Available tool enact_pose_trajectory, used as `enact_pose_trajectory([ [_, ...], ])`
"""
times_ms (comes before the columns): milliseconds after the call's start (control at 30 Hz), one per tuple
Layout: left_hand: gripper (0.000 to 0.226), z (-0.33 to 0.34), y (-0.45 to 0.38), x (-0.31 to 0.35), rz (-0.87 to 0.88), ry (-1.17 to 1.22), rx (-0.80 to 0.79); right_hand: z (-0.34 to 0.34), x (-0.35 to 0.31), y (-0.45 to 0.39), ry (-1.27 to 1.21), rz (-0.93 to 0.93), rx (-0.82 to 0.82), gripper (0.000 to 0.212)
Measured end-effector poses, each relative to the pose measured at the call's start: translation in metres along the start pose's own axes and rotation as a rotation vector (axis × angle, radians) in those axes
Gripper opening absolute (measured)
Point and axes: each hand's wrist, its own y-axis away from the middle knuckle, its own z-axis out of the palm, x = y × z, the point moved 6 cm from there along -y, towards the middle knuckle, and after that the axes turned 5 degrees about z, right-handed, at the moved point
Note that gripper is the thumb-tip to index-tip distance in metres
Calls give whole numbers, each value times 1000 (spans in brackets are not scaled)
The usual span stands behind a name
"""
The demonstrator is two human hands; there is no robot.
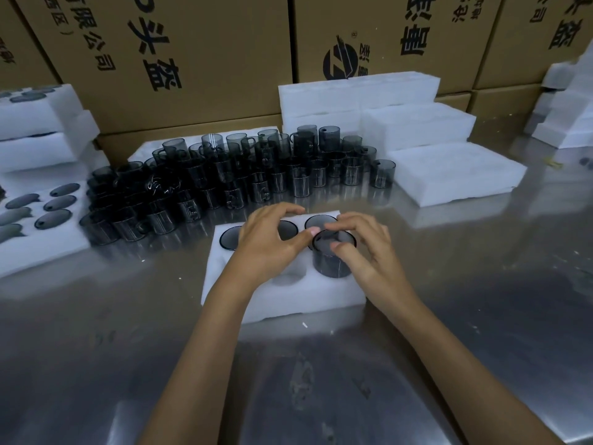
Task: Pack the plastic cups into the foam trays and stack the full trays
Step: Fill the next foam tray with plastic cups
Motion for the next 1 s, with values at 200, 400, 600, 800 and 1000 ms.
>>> enact_pose_trajectory([
  [200, 46, 5, 0, -2, -32, -82, -39, -1, 8, -3, -11, 54, -80, 21],
  [400, 53, 11, -1, -4, -54, -235, -104, -4, 13, -1, 78, 23, -150, 25],
  [600, 56, 14, -7, -3, -65, -301, -153, -6, 17, 1, 220, -30, -161, 26],
  [800, 53, 15, -6, -6, -33, -336, -153, -7, 15, 2, 434, -139, -149, 32],
  [1000, 47, 22, 3, -3, 87, -422, -86, 3, 23, 7, 204, -71, -187, 29],
])
